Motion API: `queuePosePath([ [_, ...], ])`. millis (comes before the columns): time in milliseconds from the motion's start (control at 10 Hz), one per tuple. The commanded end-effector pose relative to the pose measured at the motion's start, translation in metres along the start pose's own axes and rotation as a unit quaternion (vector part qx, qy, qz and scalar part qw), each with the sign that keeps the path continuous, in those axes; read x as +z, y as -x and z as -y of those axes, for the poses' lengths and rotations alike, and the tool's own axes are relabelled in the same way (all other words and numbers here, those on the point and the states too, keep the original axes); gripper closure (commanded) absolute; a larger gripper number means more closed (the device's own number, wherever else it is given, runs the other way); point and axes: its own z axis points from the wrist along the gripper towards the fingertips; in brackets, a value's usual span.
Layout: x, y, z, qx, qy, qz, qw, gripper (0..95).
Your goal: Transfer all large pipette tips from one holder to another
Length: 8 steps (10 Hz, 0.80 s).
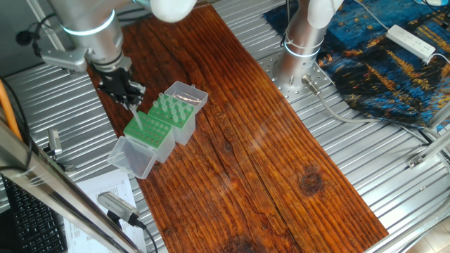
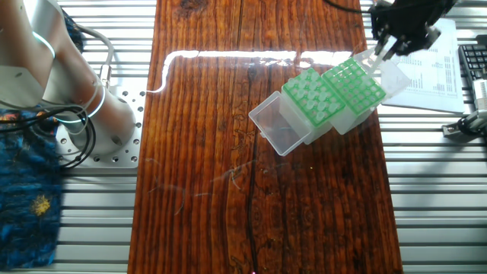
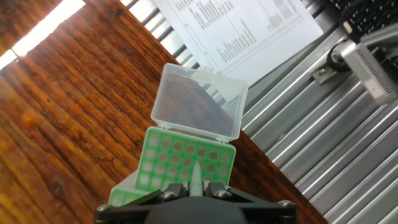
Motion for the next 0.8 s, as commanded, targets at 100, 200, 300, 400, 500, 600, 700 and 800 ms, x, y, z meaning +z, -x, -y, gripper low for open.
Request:
queuePosePath([
  [100, -0.012, -0.001, -0.009, -0.007, -0.003, -0.003, 1.0000, 95.0],
  [200, -0.022, -0.002, -0.015, -0.012, -0.008, -0.009, 0.9999, 95.0],
  [300, -0.026, -0.004, -0.018, -0.012, -0.008, -0.011, 0.9998, 95.0],
  [400, -0.034, -0.010, -0.023, -0.017, -0.009, -0.013, 0.9997, 95.0],
  [500, -0.037, -0.014, -0.024, -0.018, -0.010, -0.016, 0.9997, 95.0],
  [600, -0.039, -0.019, -0.025, -0.019, -0.010, -0.019, 0.9996, 95.0],
  [700, -0.040, -0.024, -0.025, -0.018, -0.012, -0.021, 0.9995, 95.0],
  [800, -0.039, -0.027, -0.026, -0.018, -0.011, -0.021, 0.9996, 95.0],
])
